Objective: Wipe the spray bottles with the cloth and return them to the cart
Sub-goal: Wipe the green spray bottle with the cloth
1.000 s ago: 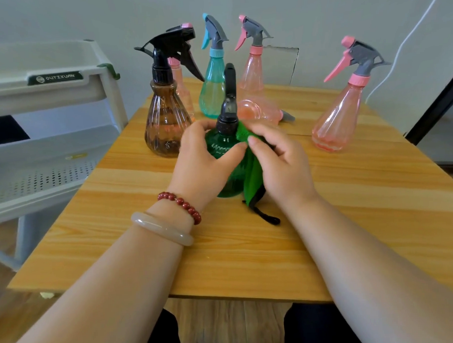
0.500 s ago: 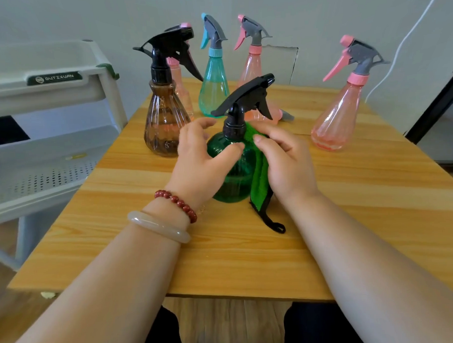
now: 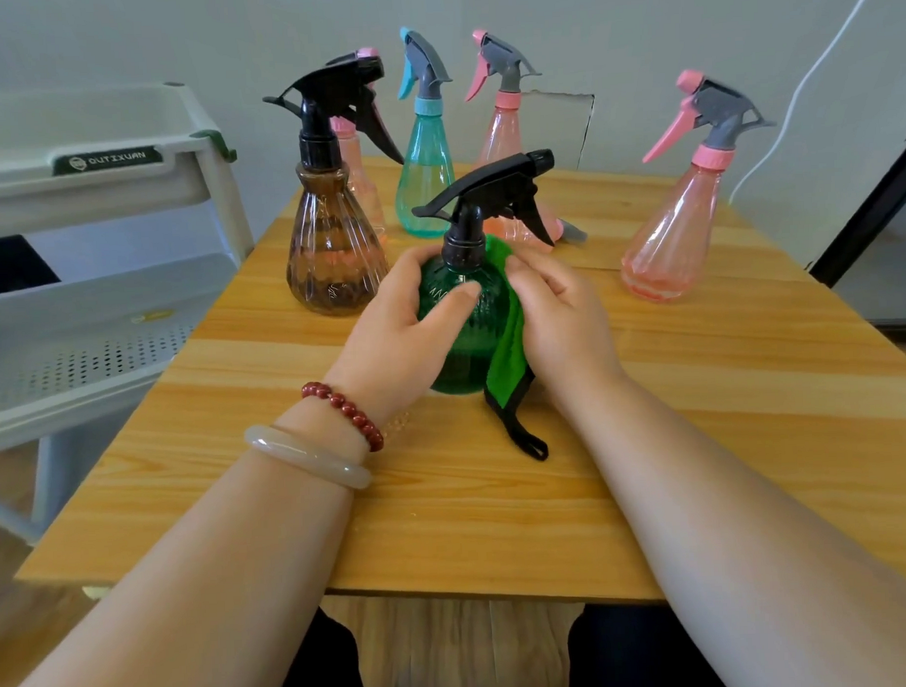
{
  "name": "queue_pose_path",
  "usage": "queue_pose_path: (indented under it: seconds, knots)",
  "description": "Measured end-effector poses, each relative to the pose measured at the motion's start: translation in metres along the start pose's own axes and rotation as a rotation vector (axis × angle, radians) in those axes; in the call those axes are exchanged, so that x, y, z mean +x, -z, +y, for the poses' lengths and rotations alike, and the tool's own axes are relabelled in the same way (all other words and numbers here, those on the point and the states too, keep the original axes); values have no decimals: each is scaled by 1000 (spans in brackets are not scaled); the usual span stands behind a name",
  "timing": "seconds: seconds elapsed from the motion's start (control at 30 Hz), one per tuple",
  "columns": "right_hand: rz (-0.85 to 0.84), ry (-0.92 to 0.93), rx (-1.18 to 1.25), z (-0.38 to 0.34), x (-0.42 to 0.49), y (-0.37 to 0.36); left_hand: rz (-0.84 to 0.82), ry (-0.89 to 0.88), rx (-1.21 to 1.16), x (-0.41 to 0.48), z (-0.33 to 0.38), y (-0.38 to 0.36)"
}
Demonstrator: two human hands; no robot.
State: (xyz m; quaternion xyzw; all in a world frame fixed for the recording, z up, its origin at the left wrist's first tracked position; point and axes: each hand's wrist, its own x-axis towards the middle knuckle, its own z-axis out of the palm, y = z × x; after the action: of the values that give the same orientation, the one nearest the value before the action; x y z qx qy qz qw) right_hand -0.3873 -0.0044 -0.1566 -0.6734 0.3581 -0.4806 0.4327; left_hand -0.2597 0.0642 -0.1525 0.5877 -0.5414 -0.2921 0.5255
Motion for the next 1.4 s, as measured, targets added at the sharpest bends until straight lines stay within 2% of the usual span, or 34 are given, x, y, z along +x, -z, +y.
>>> queue_pose_path:
  seconds: [0.1,0.27,0.47,0.57,0.67,0.77,0.87,0.93,1.03,1.17,1.23,1.33,1.4]
  knots:
    - [-8,-133,-65,3,5,-2,2,-15,97,1,-3,-2]
    - [-46,78,39,0,0,0,22,-37,159,3,-4,-3]
    - [-35,-169,-95,10,5,3,83,-27,194,4,-4,-5]
    - [-15,-51,-76,11,3,2,123,-38,220,5,-6,-1]
    - [-2,97,-61,10,3,-1,103,-45,94,4,-7,2]
    - [29,-137,13,10,5,0,74,-24,19,3,-6,-1]
    - [-3,-339,73,12,7,3,119,-35,166,5,-8,-7]
    - [51,-308,182,9,8,3,136,-27,199,5,-7,-5]
    - [81,-184,340,4,10,4,71,-19,54,5,-6,2]
    - [20,-213,-1,8,8,7,53,7,9,6,-8,2]
    - [30,-212,-88,9,7,8,80,1,86,7,-10,0]
    - [82,-60,136,2,6,4,100,-8,187,7,-9,-1]
    - [77,0,179,-1,7,2,96,-39,196,5,-7,0]
